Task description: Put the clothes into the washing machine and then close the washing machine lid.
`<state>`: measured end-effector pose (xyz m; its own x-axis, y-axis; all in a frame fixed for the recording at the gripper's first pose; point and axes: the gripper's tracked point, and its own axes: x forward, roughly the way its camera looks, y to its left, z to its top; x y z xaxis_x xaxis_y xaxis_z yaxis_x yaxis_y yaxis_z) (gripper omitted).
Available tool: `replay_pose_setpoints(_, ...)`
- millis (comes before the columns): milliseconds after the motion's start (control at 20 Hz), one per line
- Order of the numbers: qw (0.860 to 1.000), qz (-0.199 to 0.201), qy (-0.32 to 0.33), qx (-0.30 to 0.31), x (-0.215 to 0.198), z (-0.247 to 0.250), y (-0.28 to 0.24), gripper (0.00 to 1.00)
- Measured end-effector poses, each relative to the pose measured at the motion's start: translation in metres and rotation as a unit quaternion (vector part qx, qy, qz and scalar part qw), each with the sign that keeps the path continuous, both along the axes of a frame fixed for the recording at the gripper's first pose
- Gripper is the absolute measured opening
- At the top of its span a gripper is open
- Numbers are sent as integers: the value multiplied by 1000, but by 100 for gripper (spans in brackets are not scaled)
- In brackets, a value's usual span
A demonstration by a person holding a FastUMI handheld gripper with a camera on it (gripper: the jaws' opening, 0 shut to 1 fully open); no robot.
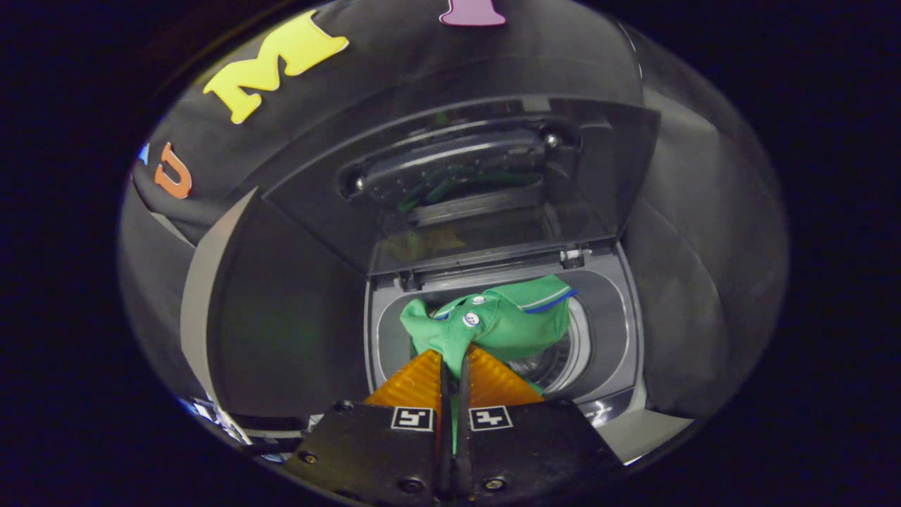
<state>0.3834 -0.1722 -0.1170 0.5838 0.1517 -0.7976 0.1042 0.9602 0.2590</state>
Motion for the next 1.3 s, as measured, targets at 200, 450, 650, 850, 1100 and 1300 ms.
replay_pose_setpoints(200, 1000, 0, -6, -21, 12, -47, -4, 6)
replay_pose_setpoints(450, 1000, -12, 9, -26, 22, -98, -11, 5)
replay_pose_setpoints(650, 999, -19, 18, -36, 25, -125, -14, 7)
replay_pose_setpoints(850, 999, -39, 23, -27, 25, -134, -18, 8)
replay_pose_setpoints(1100, 999, -41, 6, -26, 14, -114, -29, 30)
replay_pose_setpoints(1300, 997, -33, -42, -58, 14, -59, -37, 46)
